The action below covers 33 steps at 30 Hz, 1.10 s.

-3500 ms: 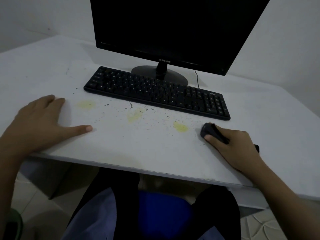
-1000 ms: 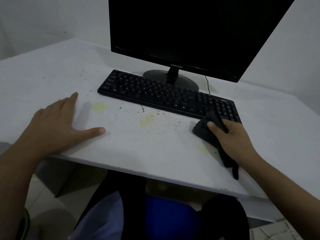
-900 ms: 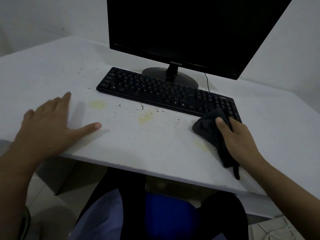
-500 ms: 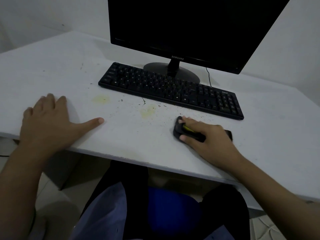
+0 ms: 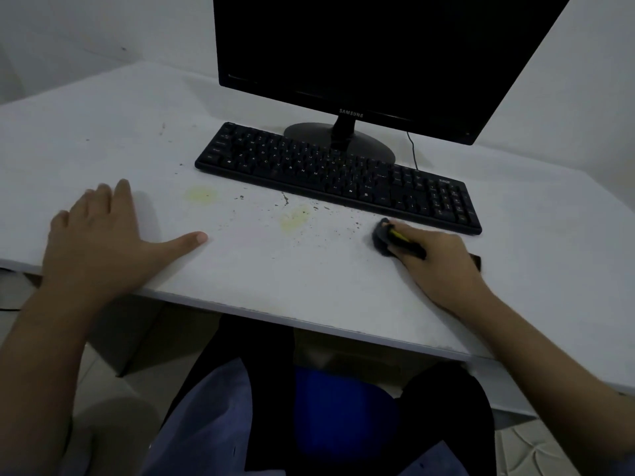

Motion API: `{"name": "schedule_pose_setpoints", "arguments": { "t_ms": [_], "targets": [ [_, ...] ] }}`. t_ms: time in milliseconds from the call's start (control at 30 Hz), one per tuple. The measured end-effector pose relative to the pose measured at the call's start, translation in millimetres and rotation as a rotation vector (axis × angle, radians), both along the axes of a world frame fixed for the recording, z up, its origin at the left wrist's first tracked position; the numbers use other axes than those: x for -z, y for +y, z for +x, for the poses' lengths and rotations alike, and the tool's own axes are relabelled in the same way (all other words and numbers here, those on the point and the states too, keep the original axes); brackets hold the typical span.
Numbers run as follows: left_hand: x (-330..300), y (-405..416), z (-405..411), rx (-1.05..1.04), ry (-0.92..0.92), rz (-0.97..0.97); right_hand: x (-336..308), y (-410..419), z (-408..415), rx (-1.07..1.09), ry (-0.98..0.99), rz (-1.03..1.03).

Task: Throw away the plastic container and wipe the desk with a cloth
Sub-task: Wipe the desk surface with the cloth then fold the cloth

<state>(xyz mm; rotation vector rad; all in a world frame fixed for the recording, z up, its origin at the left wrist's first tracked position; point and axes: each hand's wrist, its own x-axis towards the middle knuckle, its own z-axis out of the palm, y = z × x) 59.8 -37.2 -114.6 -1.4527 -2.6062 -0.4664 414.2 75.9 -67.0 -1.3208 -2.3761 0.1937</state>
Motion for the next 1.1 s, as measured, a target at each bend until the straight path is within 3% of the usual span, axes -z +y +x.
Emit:
{"name": "schedule_pose_setpoints", "arguments": {
  "t_ms": [267, 567, 667, 800, 1100],
  "targets": [
    [-3, 0, 2, 0.02, -0.034, -0.002, 1, -40, -16, -0.265, 0.038, -0.075],
    [1, 1, -1, 0.04, -0.039, 0.0, -7, -41, 46, 0.186, -0.084, -0.005],
    [-6, -2, 5, 0.041, -0.058, -0.024, -3, -17, 39, 0.185, -0.112, 0.002],
    [-12, -6, 12, 0.029, -0.074, -0.03, -4, 1, 5, 0.15, -0.006, -0.011],
    [-24, -7, 26, 0.065, -0.149, 0.053, -9, -19, -61, -0.056, 0.038, -0.125]
  ]
}}
